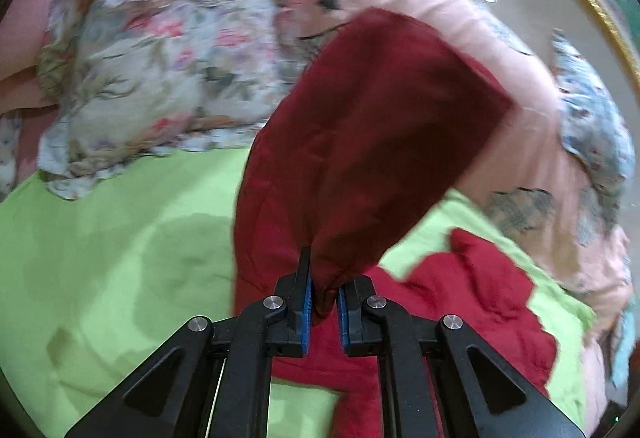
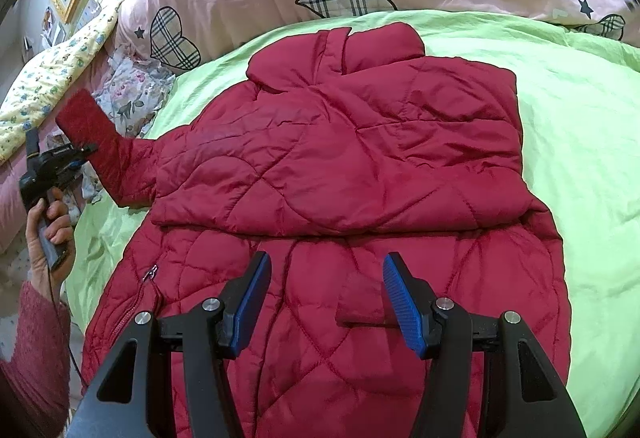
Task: Fold large clothes
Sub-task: 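Lift the sleeve and fold it across the jacket body with the left gripper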
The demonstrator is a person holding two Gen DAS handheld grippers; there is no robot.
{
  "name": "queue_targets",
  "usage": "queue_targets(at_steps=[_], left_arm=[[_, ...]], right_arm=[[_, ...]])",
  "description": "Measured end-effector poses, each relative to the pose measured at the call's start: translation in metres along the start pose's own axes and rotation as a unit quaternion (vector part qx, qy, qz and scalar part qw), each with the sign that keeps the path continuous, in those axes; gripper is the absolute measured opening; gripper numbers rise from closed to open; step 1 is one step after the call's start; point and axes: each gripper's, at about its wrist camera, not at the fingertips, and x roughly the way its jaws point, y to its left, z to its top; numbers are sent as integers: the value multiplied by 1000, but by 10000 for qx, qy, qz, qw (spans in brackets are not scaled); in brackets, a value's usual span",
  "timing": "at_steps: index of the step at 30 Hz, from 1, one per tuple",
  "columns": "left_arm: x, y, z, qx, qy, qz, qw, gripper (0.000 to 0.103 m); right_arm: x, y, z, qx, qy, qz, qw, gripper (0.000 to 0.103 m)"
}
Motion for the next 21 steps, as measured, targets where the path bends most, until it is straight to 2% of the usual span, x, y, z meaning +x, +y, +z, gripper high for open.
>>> queue_targets(at_steps=[4,8,16,21], left_arm=[[-9,-29,-14,231,96,-474,9986,8],[-9,-50,-26,483,268,-791,9953,8],[-7,-95,-55,922,534,-1100,9882,8],[4,-132,-80,1270,853,-1235,9805,8]], right_arm=[[-5,-2,0,36,-41,-12,10000,60],[-10,-4,0,79,-87,-22,9999,60],[-18,-13,0,204,-168,-31,9996,60],[-28,-23,2,318,-286,-7,9991,60]])
